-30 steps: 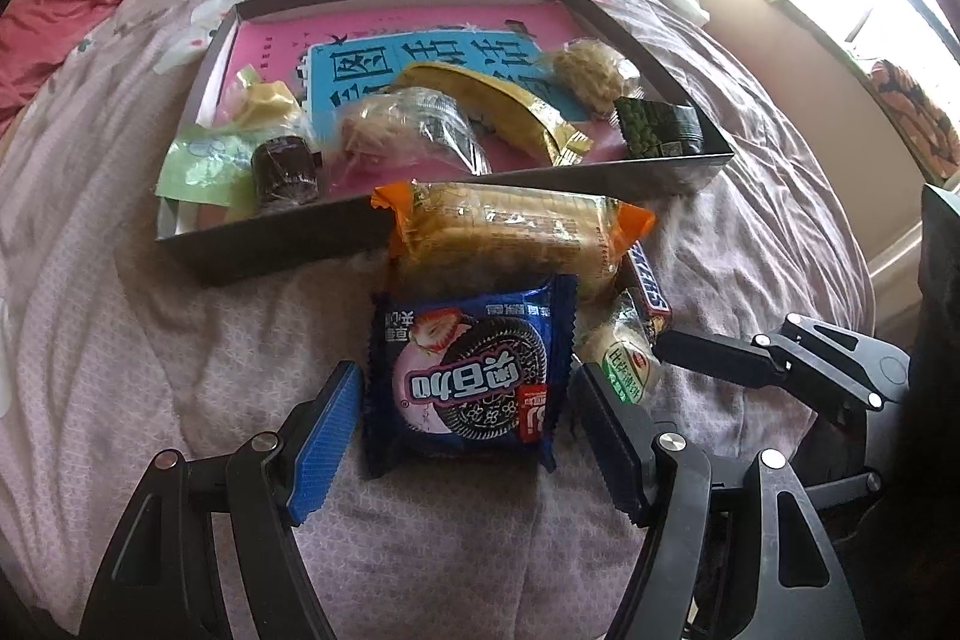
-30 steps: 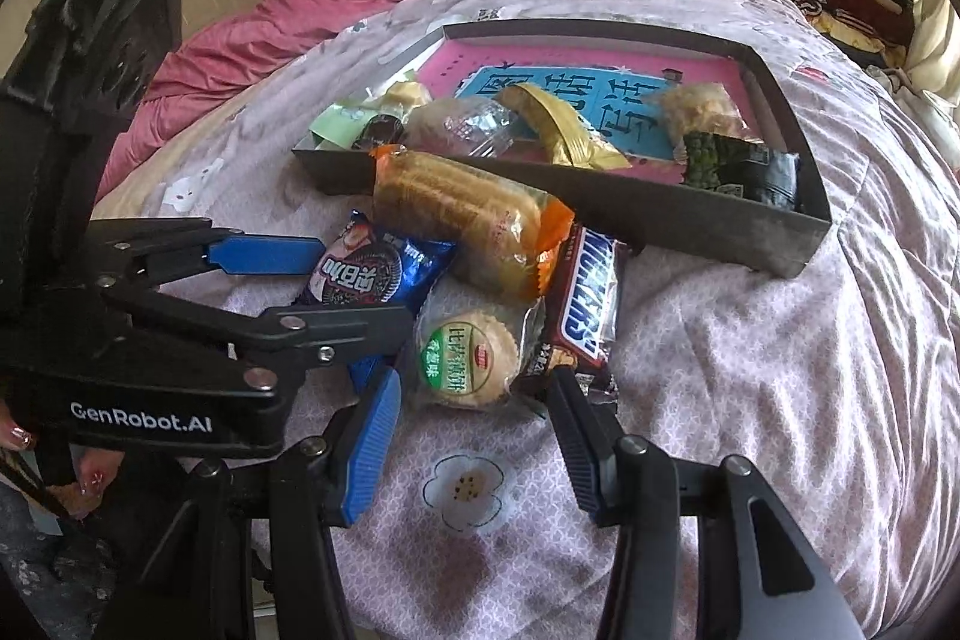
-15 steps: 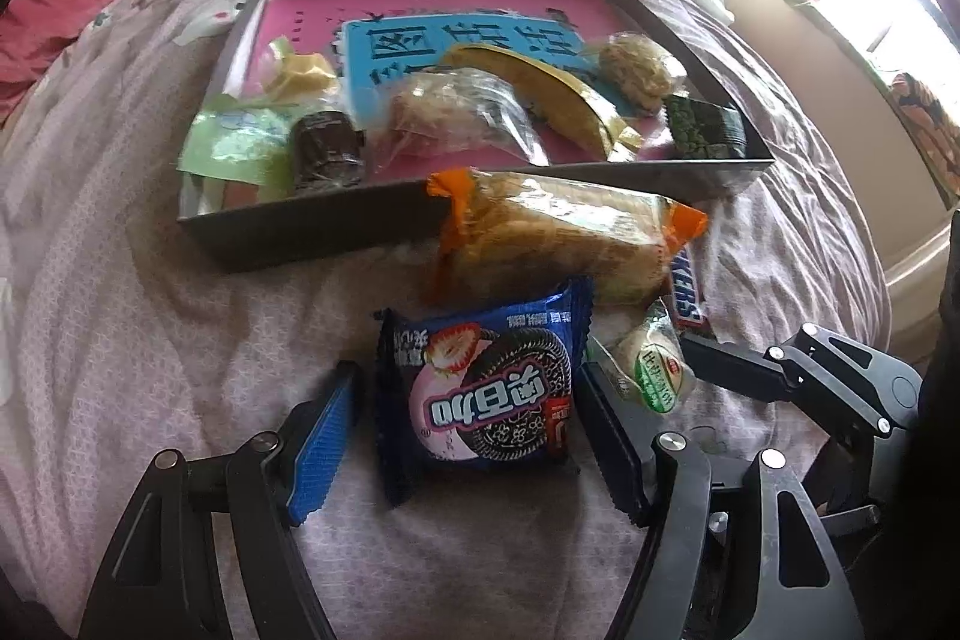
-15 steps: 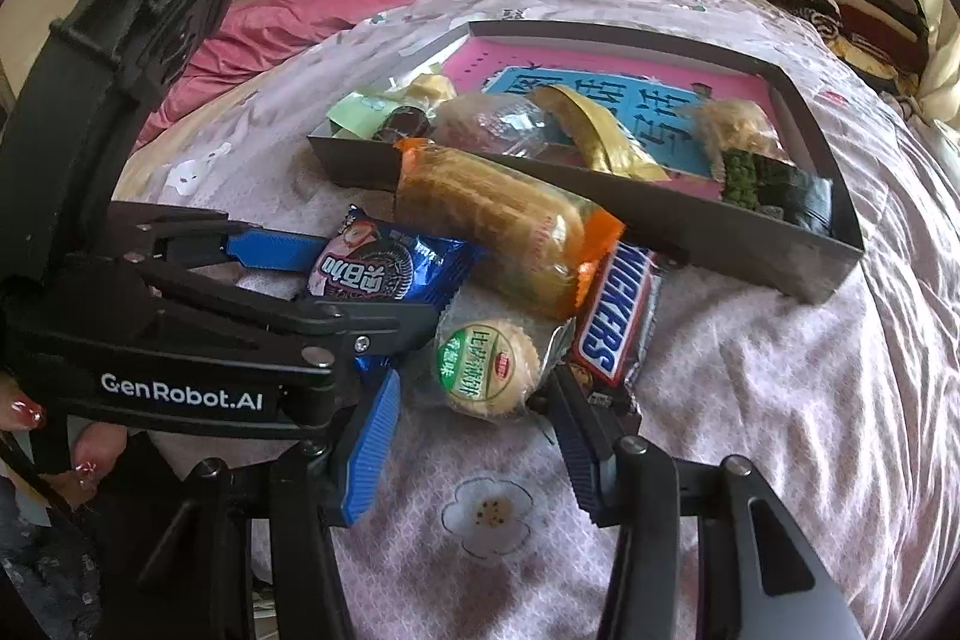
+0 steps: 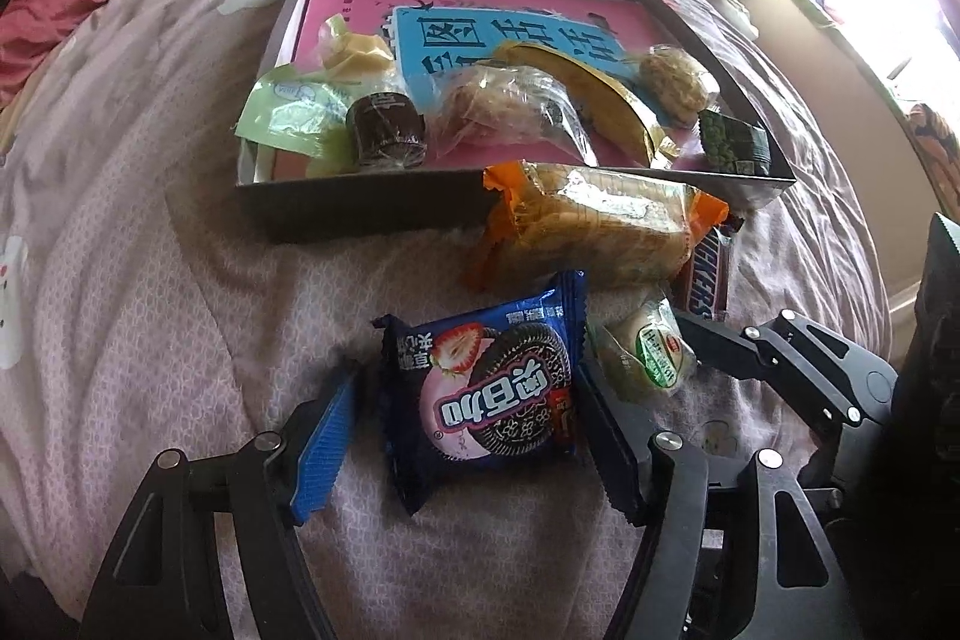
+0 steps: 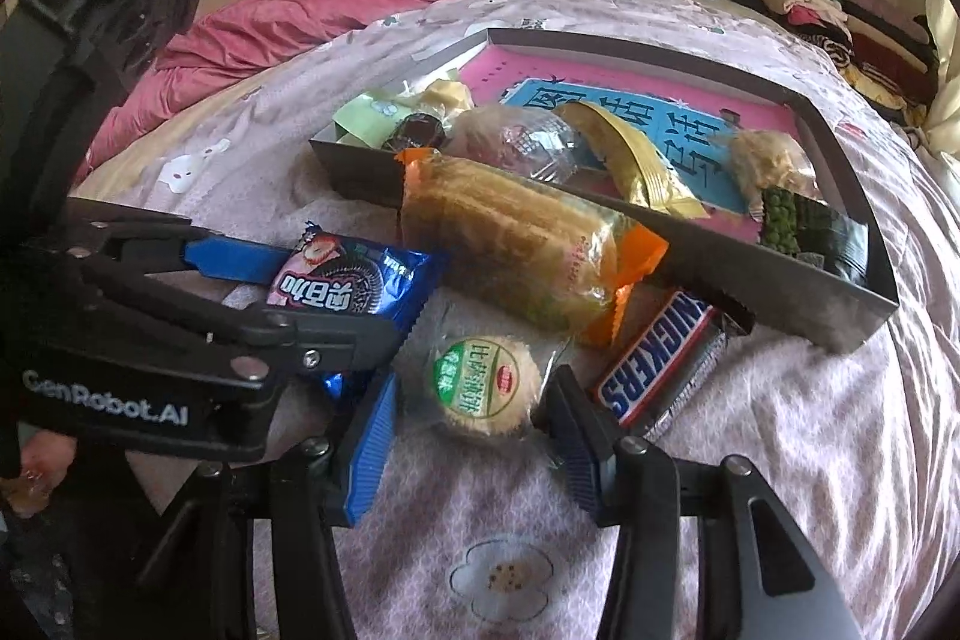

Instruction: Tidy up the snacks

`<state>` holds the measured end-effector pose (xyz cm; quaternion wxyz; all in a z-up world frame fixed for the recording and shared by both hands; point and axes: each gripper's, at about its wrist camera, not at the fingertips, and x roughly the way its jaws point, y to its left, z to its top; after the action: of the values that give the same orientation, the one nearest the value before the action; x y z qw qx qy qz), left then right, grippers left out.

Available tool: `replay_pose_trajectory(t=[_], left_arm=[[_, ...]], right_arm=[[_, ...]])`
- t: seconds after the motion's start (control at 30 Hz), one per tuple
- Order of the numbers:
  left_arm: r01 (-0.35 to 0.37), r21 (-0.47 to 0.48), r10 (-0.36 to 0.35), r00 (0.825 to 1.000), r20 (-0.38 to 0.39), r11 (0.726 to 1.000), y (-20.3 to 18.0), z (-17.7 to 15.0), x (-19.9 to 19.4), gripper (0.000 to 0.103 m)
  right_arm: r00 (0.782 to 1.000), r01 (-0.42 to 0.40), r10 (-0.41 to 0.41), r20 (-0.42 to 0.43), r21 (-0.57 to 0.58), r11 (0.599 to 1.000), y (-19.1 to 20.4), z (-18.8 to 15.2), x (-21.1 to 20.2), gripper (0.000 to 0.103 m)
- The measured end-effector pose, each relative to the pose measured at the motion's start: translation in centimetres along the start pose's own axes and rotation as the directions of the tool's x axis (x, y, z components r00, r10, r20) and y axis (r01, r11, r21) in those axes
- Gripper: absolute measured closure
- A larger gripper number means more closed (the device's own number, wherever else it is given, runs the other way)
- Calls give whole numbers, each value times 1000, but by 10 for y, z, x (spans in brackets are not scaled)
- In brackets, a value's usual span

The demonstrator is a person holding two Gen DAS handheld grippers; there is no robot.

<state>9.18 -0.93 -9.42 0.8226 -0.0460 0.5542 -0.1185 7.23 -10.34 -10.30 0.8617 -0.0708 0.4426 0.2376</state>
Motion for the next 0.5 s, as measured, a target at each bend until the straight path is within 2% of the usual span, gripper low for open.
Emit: replay_pose_trajectory(t=[0.17,0.33,0.5], left_arm=[[8,-6,-8,1000,0,1000,0,-2,0,34],[21,-9,-21,1000,5,1000,-2,-3,0,40],[28,-24,-28,1000,10,999,-2,-4,2,44]], right_arm=[[1000,0,0,7,-8,1000,0,1,0,57],[997,74,-73,18,-66,995,3,-4,-14,57],[995,78,-78,55,-7,997,-12,-3,-32,57]])
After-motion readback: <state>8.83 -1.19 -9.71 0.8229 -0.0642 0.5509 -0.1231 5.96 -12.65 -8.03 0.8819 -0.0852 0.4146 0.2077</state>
